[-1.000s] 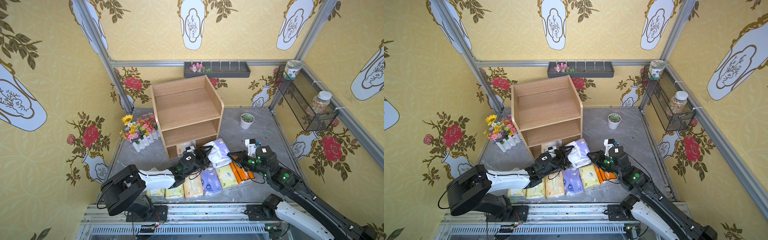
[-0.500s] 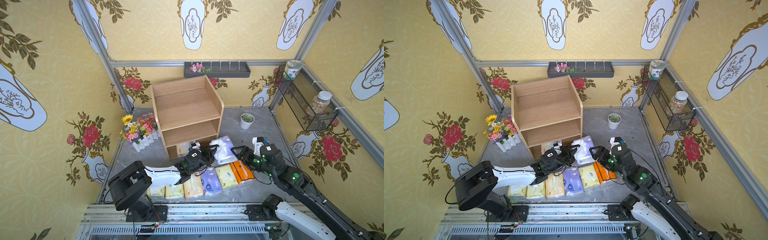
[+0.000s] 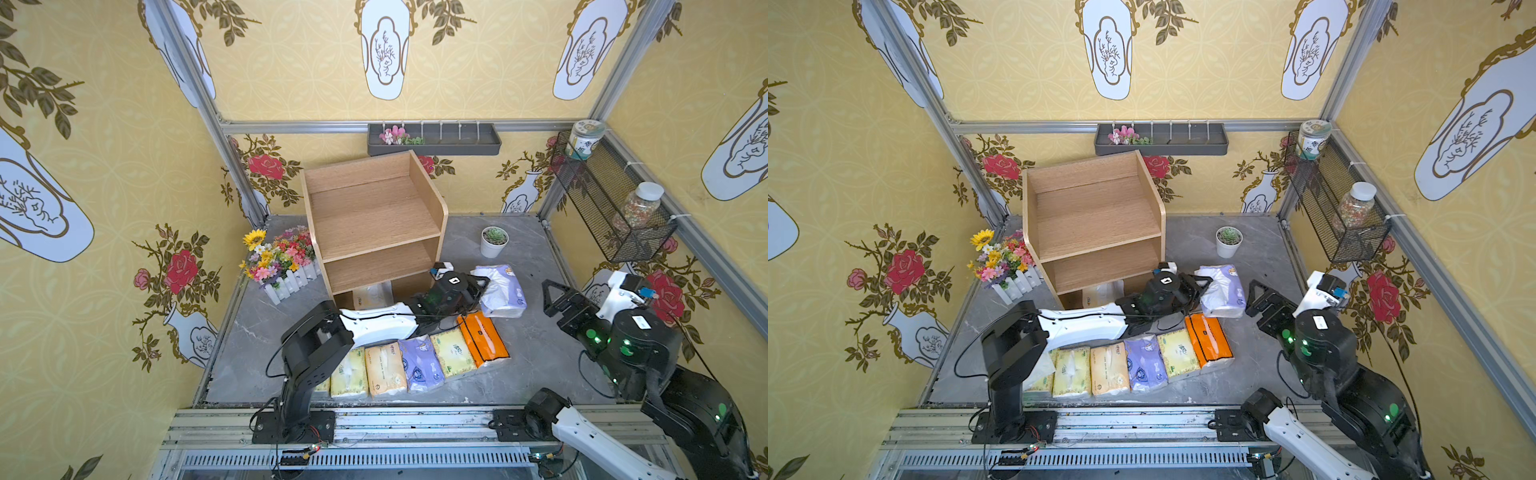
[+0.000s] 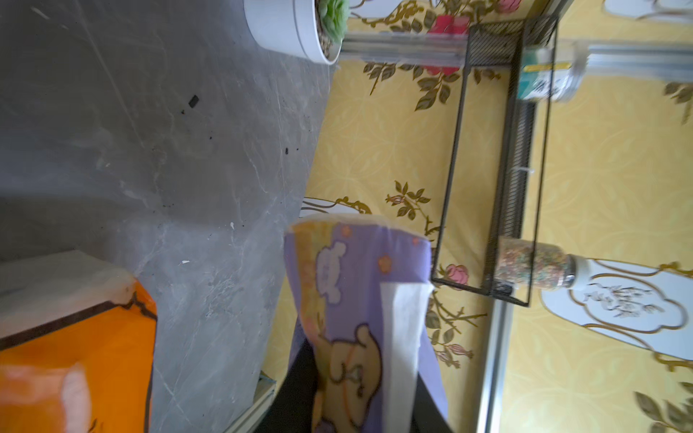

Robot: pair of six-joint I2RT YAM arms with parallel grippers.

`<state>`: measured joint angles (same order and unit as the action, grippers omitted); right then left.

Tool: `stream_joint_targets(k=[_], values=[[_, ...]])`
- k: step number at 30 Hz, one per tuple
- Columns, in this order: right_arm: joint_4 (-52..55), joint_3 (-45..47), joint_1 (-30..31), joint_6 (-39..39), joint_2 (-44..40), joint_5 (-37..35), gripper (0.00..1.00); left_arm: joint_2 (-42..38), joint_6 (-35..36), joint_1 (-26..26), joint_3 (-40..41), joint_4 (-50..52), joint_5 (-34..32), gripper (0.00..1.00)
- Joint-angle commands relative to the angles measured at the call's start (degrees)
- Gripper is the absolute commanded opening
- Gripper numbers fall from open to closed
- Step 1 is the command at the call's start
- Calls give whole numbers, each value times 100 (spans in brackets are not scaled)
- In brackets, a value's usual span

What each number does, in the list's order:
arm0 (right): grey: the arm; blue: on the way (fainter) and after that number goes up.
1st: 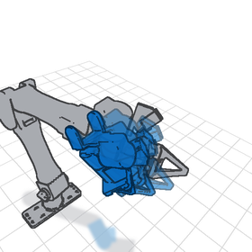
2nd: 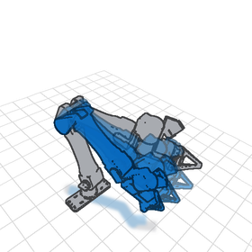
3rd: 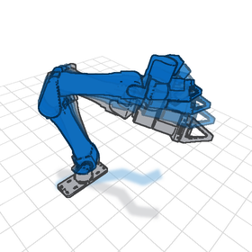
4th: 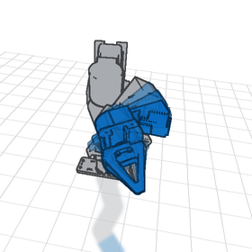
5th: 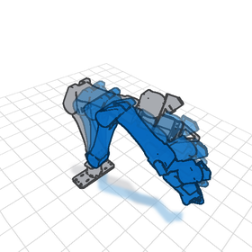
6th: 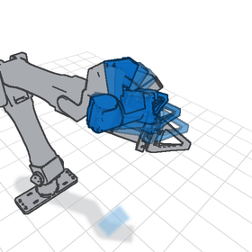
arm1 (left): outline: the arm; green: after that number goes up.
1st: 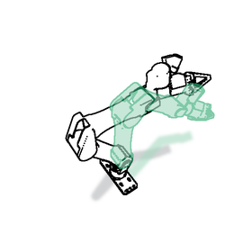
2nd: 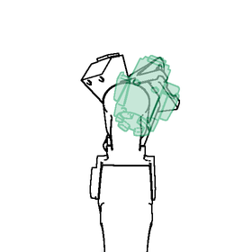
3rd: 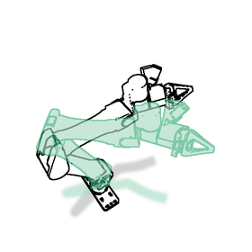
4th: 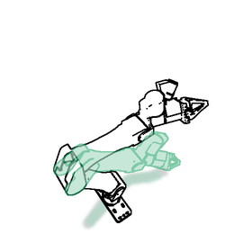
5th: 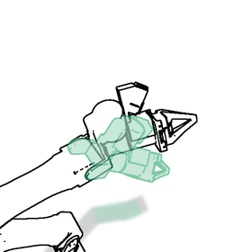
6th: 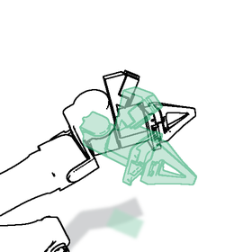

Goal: Remove the tissue boxes from the shelf
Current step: Pick up a box of tissues from the shelf, then place the box of tissues at the center of the board.

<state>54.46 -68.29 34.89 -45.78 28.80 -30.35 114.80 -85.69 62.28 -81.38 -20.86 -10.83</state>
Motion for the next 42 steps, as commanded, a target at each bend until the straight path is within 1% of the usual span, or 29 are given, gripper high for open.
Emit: stream_joint_targets(k=[1, 5, 11, 14, 17, 20, 23, 25, 27, 30, 33, 35, 37, 39, 42], values=[[20, -85, 0, 373, -141, -416, 97, 631, 469, 129, -861, 878, 141, 27], [27, -73, 0, 349, -271, -435, 97, 1451, 552, 322, -2014, 1654, 95, 28], [-58, 93, 0, 294, -315, -244, 97, 2545, 764, 537, -3568, 2428, 78, 29], [-49, 138, 0, 230, -319, -200, 97, 2935, 617, 587, -3968, 2617, 103, 29], [-67, 230, -1, 186, -362, -190, 97, 3111, 421, 674, -4133, 2760, -28, 29], [-49, 294, 0, 132, -395, -191, 97, 3146, 277, 783, -4138, 2847, -273, 29], [-10, 331, 0, 89, -425, -216, 97, 3080, 181, 870, -4073, 3010, -605, 34], [2, 353, 0, 65, -468, -235, 97, 3005, 143, 901, -3974, 3060, -740, 41], [5, 384, 0, 55, -509, -243, 97, 2899, 74, 911, -3819, 3040, -785, 51], [44, 370, 0, 66, -503, -243, 97, 2615, 90, 945, -3481, 3031, -1031, 59], [80, 391, 0, 26, -494, -244, 97, 2241, 155, 953, -3154, 2988, -1343, 69], [37, 424, 0, 8, -481, -219, 97, 1947, 176, 976, -2865, 2932, -1608, 71], [-39, 463, 0, 15, -427, -167, 97, 1580, 140, 1000, -2366, 2733, -1862, 72], [-105, 527, 0, 8, -344, -142, 97, 1291, 124, 1007, -1962, 2546, -2017, 73], [-207, 657, 8, -21, -261, -118, 97, 945, 141, 1010, -1576, 2484, -2244, 74]])
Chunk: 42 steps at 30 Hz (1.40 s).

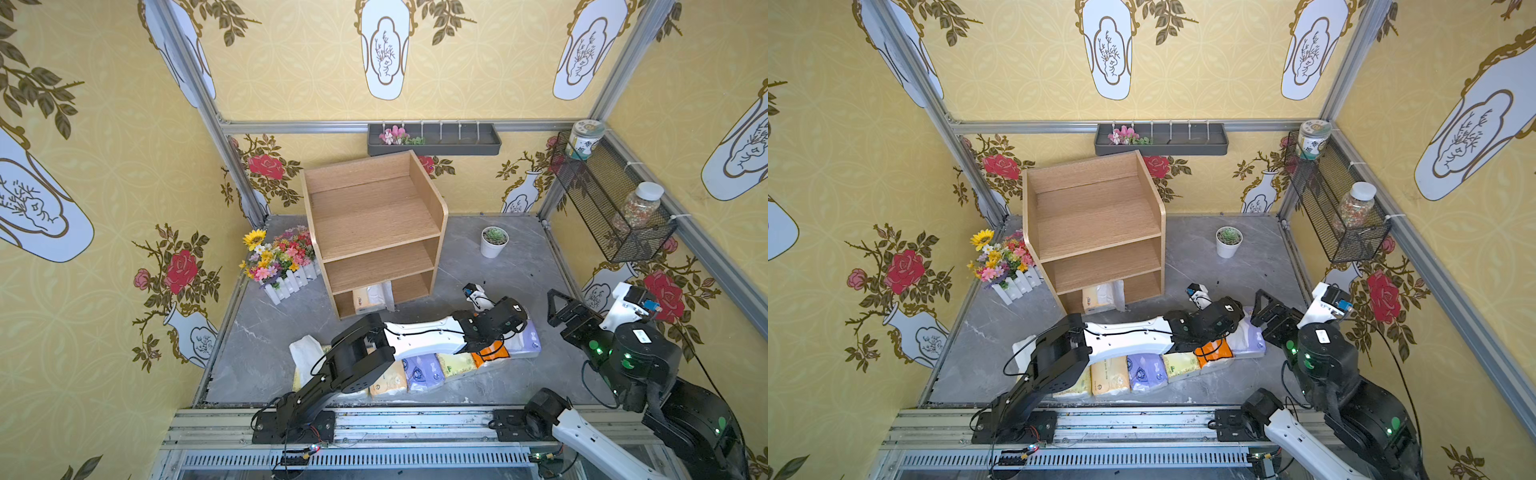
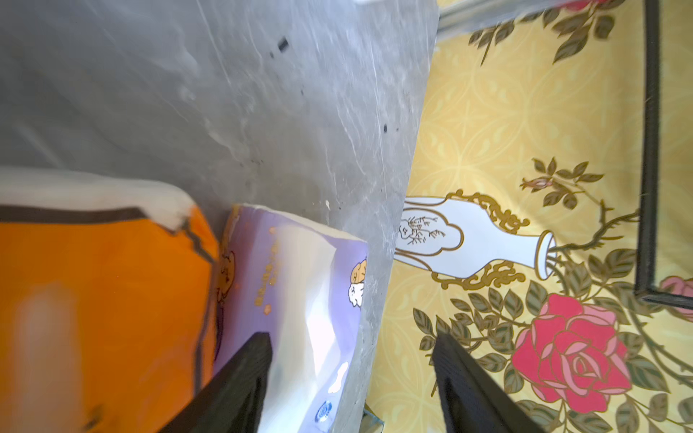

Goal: Remove the tissue boxes from the shelf
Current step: Place the box of tissues at the center of the board, then pick up a box of tissues from the shelf.

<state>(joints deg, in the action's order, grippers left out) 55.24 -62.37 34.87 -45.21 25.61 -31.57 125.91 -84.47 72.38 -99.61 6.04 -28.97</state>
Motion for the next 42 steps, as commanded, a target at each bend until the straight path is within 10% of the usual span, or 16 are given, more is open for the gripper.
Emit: stream_joint_targets(k=[1, 12, 27, 42], values=[[-352, 116, 11, -87, 92, 41, 97, -317, 39, 10, 403, -232, -560, 73], [-1196, 458, 11, 6, 877, 876, 99, -2593, -25, -54, 3298, -740, -1442, 60], [-3671, 1443, 929, -680, 3063, 2140, 91, -5732, 486, -1005, 6622, -838, -900, 56], [-7210, 2072, 1479, -1839, 5834, 2912, 81, -9112, -264, -1639, 7998, 1177, -1238, 57]])
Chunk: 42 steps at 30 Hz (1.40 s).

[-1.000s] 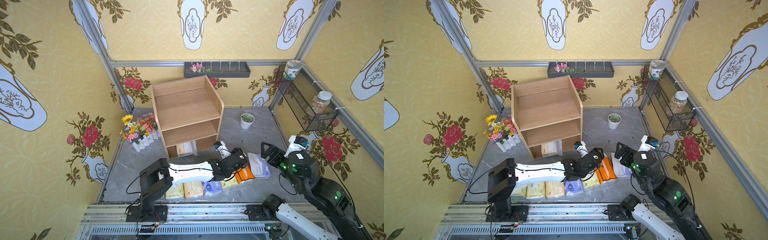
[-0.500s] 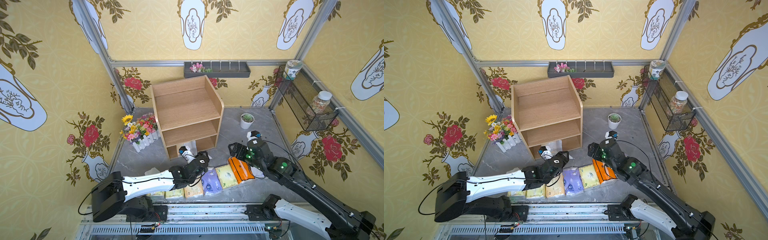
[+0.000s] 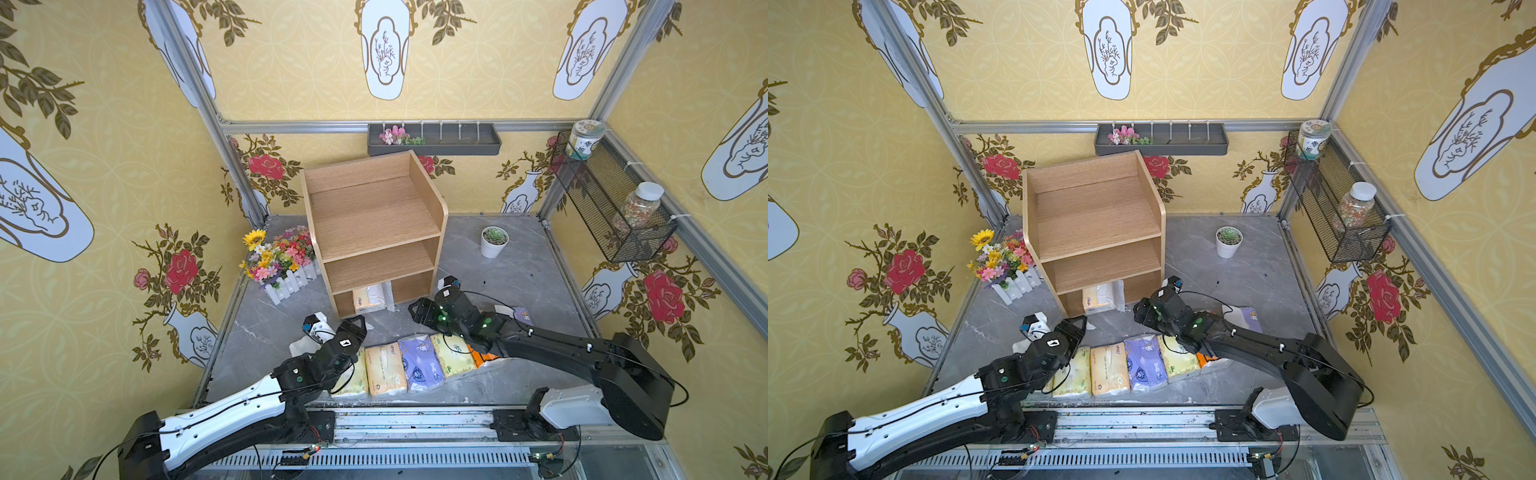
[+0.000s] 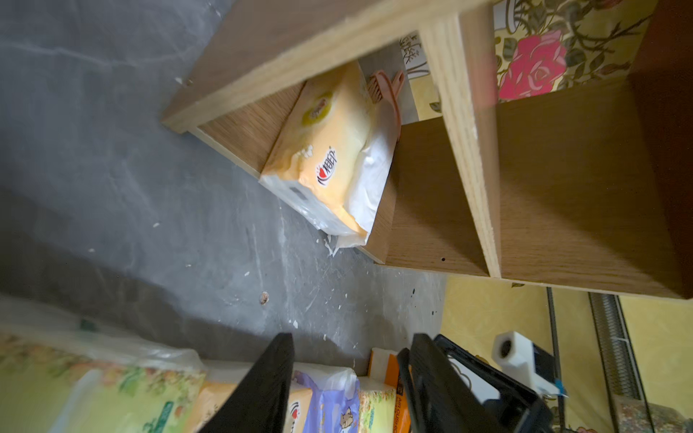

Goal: Remove the tissue boxes from the shelf
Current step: Pick up a box of tissues from the shelf.

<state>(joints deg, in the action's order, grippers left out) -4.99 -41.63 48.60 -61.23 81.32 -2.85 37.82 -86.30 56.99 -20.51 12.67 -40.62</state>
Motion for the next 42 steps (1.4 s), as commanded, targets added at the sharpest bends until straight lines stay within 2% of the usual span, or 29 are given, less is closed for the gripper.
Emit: stream_joint_targets(k=[1, 8, 17, 32, 42], values=[[-1324, -7, 142, -284, 415, -11, 81, -424, -71, -153, 107, 591, -52, 57], [-2631, 1, 295, -530, 1408, -83, 71, -1010, -130, -295, 170, 994, -82, 57], [-3600, -127, 317, -692, 2015, -61, 65, -1143, -325, -295, 172, 1138, -229, 58], [-4332, -304, 151, -816, 2550, -9, 49, -1136, -484, -296, 189, 1205, -186, 58], [-4387, -522, 115, -868, 2851, 131, 40, -1144, -475, -299, 179, 1244, -184, 58]])
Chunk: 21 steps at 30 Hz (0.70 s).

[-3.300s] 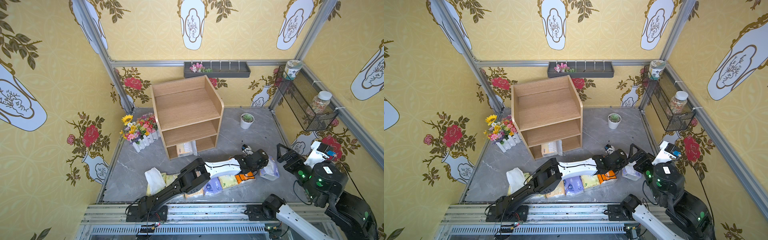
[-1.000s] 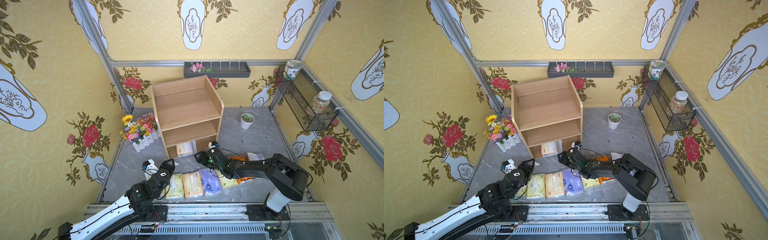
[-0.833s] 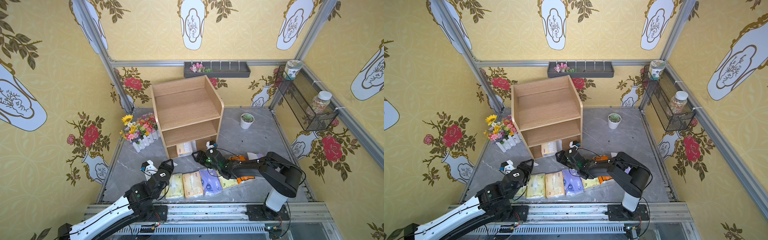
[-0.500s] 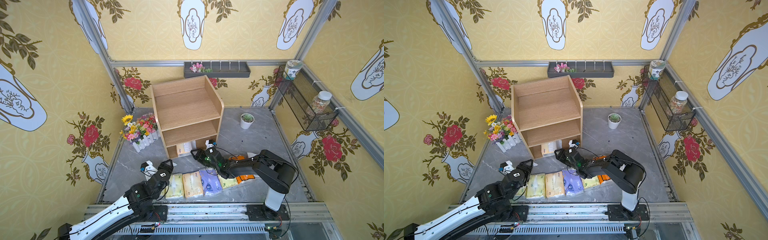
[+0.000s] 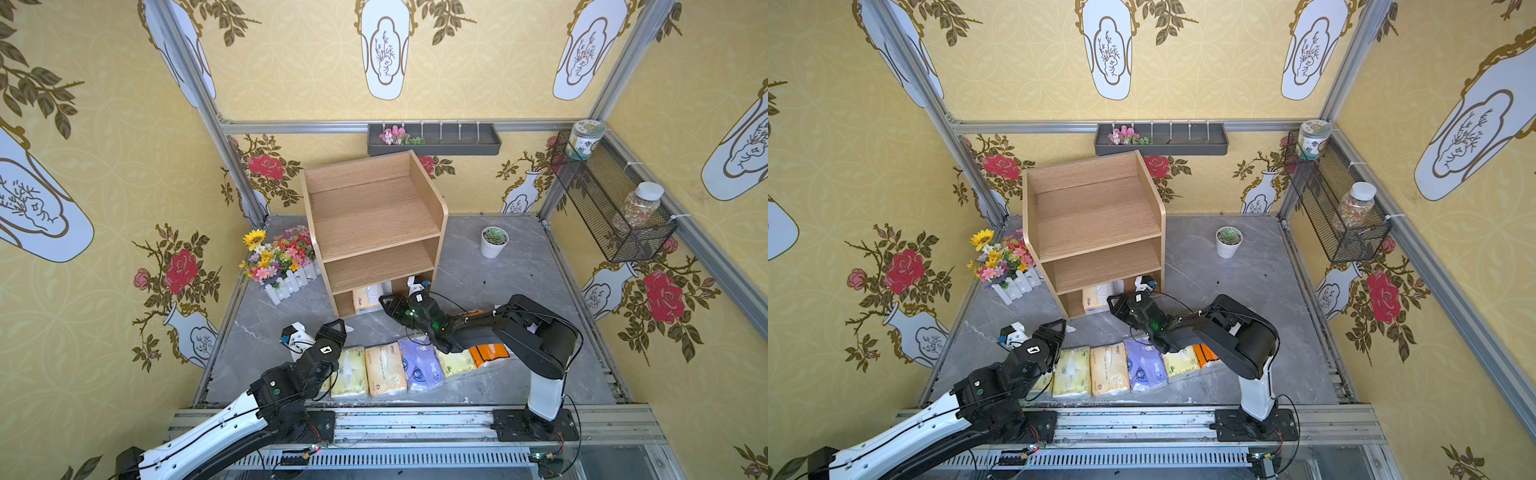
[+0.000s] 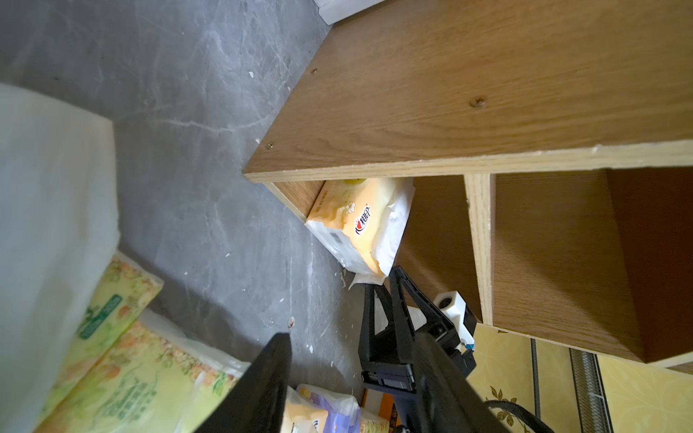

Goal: Remove the tissue boxes from the shelf
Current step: Pick up a box of tissues from the shelf.

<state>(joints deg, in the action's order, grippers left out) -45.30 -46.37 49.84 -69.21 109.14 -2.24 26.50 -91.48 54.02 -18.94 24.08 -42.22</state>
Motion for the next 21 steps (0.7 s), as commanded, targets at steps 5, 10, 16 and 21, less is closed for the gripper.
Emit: stream_joint_targets(k=[5, 10, 16, 21], values=[[-419, -122, -23, -128, 245, 102, 35, -21, 45, 3, 12, 146, -24, 57], [-411, -188, -50, -145, 414, 154, 28, -48, 32, -2, 11, 169, -31, 57], [-430, -207, -70, -198, 521, 216, 16, -70, 14, -3, -18, 233, -41, 57], [-438, -193, -88, -189, 426, 286, 4, -82, 20, 3, -59, 277, -50, 57]])
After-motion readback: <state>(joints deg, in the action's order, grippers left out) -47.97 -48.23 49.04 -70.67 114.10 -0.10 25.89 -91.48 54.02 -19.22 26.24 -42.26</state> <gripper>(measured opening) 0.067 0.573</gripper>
